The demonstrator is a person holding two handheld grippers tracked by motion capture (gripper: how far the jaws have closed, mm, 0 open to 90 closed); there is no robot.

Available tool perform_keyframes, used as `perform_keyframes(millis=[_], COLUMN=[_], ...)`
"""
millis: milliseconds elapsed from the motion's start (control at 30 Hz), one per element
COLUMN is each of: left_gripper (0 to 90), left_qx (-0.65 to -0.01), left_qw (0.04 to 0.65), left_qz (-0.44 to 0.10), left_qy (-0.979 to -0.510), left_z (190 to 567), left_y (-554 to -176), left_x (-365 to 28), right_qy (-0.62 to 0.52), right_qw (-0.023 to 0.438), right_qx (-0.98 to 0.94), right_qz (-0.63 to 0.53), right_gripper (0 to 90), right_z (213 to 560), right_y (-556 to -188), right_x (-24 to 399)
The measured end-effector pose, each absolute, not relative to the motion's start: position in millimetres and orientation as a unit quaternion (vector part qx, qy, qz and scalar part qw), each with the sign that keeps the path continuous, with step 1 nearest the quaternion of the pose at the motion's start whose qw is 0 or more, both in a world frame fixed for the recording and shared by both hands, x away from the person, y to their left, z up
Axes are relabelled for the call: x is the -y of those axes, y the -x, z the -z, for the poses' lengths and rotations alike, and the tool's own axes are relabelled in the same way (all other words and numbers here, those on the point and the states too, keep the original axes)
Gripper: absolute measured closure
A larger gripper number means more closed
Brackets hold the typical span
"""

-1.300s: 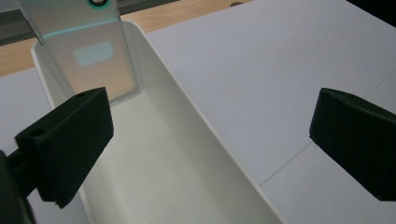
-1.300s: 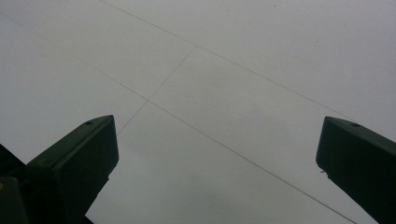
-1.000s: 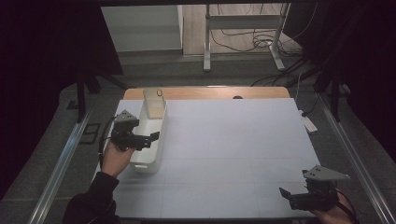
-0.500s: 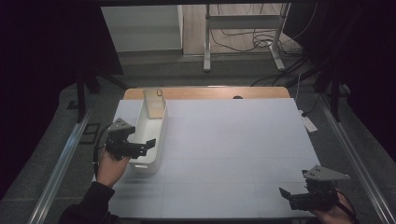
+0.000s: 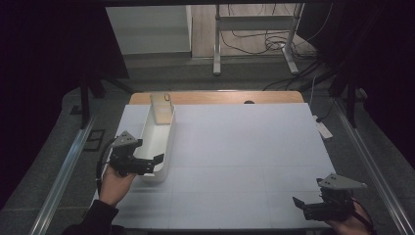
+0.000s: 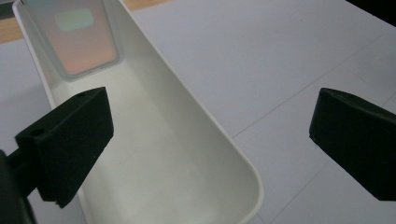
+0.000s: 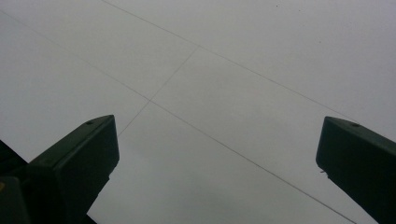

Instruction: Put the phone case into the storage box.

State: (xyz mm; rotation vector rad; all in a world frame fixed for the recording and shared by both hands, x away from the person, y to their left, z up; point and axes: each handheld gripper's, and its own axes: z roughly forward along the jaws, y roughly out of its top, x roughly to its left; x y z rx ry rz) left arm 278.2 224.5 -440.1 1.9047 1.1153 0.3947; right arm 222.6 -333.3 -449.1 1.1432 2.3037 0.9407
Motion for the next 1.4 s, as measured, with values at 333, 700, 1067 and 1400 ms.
perform_keyframes(millis=[333,700,1067,1400], left_gripper=[0.6,0.6,0.6,0.5], left_qx=[-0.452,-0.453,-0.459,-0.467], left_qw=[0.433,0.428,0.429,0.424], left_qz=[-0.16,-0.163,-0.161,-0.158], left_qy=[-0.763,-0.765,-0.761,-0.76], left_z=[442.9,444.1,446.4,451.3], left_y=[-262.9,-251.8,-238.8,-227.7], left_x=[-227.5,-228.5,-233.6,-237.4], right_qy=[-0.411,-0.413,-0.416,-0.419], right_qw=[0.201,0.201,0.202,0.202], right_qx=[-0.824,-0.823,-0.822,-0.821], right_qz=[-0.335,-0.333,-0.333,-0.332], right_gripper=[0.0,0.0,0.0,0.0], right_z=[449.1,449.3,449.2,449.1], right_y=[-223.0,-223.4,-223.4,-223.5], right_x=[333.3,333.2,333.5,333.7])
